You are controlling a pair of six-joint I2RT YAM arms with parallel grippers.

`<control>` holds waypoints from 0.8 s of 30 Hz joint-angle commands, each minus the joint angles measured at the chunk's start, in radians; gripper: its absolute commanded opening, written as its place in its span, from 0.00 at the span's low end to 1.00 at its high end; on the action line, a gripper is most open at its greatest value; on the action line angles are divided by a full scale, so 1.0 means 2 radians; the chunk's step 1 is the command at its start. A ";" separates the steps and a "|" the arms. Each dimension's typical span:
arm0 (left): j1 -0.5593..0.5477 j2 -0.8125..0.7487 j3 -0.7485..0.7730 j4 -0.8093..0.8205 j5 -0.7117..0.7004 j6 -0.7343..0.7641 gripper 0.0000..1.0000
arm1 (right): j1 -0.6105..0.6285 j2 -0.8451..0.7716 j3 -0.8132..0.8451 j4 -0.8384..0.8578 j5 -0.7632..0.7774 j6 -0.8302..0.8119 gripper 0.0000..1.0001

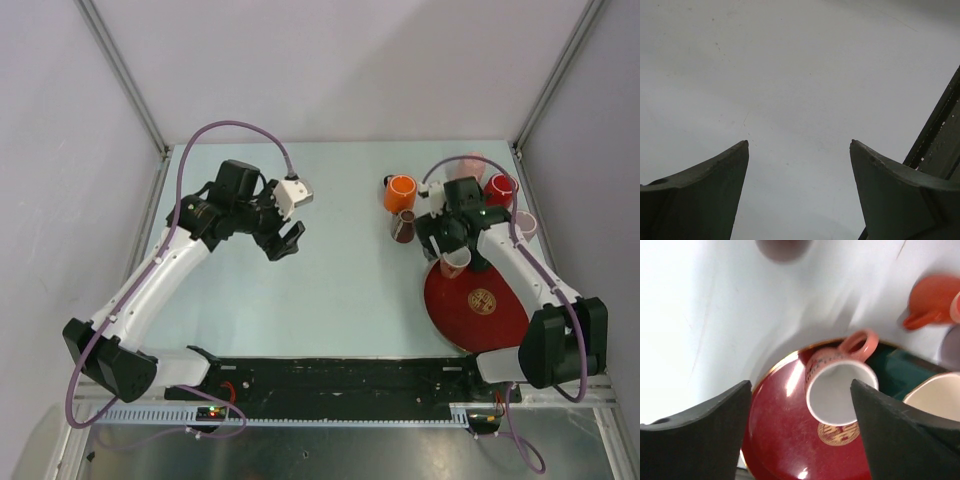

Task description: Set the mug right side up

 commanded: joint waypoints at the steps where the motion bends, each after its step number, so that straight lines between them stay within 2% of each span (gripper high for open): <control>1: 0.010 -0.014 -0.003 0.012 0.008 -0.011 0.86 | 0.041 -0.020 0.079 0.007 -0.002 0.017 0.94; 3: 0.017 -0.015 -0.008 0.012 0.008 -0.013 0.86 | 0.053 -0.002 0.086 0.040 -0.009 0.038 0.98; 6: 0.025 -0.018 -0.017 0.012 0.004 -0.016 0.86 | 0.065 0.047 0.104 0.077 0.034 0.085 0.99; 10: 0.040 -0.025 -0.032 0.013 0.004 -0.019 0.86 | 0.069 0.137 0.154 0.075 0.073 0.134 0.99; 19: 0.058 -0.023 -0.049 0.020 -0.002 -0.017 0.86 | 0.071 0.263 0.243 0.072 0.116 0.155 0.99; 21: 0.059 -0.020 -0.047 0.020 -0.003 -0.018 0.86 | 0.071 0.292 0.267 0.061 0.112 0.155 0.98; 24: 0.060 -0.017 -0.043 0.020 -0.004 -0.019 0.86 | 0.071 0.323 0.296 0.036 0.103 0.155 0.87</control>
